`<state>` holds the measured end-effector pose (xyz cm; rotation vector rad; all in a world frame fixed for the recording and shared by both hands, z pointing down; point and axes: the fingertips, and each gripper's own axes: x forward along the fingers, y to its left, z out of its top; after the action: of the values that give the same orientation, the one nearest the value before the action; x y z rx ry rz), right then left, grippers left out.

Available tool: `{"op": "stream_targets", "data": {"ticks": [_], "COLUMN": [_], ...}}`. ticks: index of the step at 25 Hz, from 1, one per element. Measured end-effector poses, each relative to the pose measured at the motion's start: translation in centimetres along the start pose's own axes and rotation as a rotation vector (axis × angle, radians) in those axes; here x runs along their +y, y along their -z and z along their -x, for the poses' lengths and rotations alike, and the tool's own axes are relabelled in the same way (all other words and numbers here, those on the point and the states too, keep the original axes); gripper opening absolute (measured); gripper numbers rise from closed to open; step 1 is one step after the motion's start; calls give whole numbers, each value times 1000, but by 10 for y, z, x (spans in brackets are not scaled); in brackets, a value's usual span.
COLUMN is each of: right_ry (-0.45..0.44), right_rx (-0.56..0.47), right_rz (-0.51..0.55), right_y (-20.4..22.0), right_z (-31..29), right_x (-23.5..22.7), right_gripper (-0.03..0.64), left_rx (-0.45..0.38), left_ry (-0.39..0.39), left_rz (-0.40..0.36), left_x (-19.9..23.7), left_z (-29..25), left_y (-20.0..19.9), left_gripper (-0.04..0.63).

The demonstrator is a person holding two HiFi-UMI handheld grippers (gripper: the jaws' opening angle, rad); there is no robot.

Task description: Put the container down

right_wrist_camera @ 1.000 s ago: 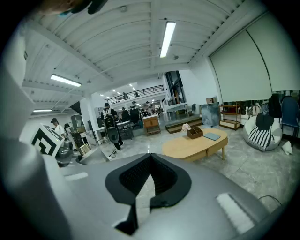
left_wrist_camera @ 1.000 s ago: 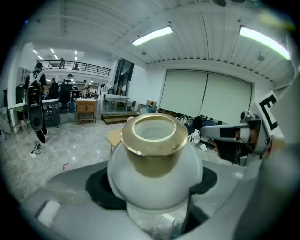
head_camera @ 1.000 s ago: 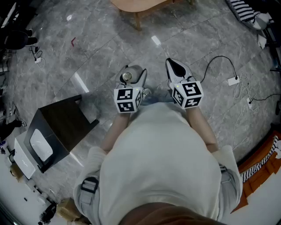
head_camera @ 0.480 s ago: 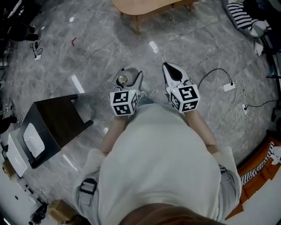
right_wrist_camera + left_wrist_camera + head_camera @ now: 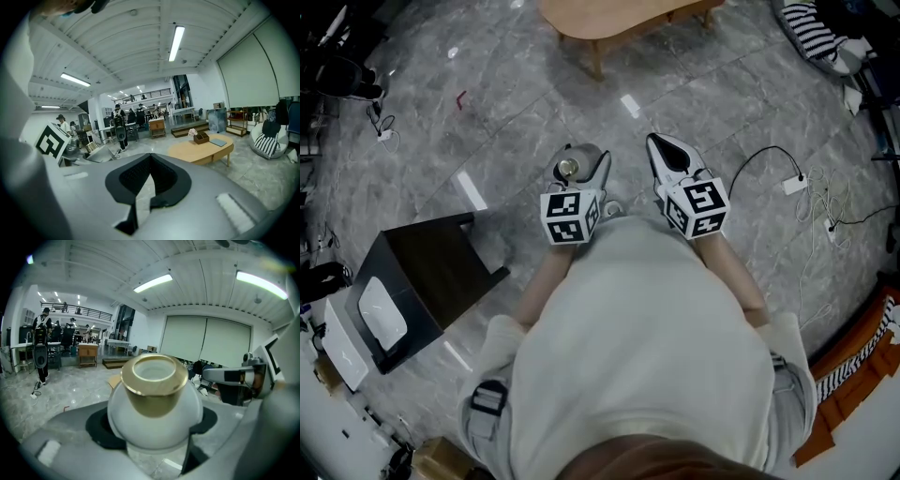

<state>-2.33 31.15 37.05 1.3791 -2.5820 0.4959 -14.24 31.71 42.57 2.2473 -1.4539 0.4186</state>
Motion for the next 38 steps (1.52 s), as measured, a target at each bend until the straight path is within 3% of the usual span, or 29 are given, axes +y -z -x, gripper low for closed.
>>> {"op": "stream_targets", "data": {"ticks": [9, 20, 27, 38], "right_ry": [42, 7, -20, -72], "right_rx": [-20, 14, 2, 8], "right_rz": [-19, -33, -20, 17], "right_y": [-3, 3, -19, -85], "right_z": [-19, -38, -84, -157], "right_x": [13, 12, -28, -122], "right_gripper": [2, 2, 2, 2], "left_rx": [13, 24, 11, -5], "left_ry": [37, 43, 16, -42], "left_rz": [-27, -13, 9, 45], "left_x": [24, 33, 50, 58], "left_z": [-3, -23, -66, -160], "left_y": [-9, -12, -37, -107], "left_gripper": [348, 348, 348, 348]}}
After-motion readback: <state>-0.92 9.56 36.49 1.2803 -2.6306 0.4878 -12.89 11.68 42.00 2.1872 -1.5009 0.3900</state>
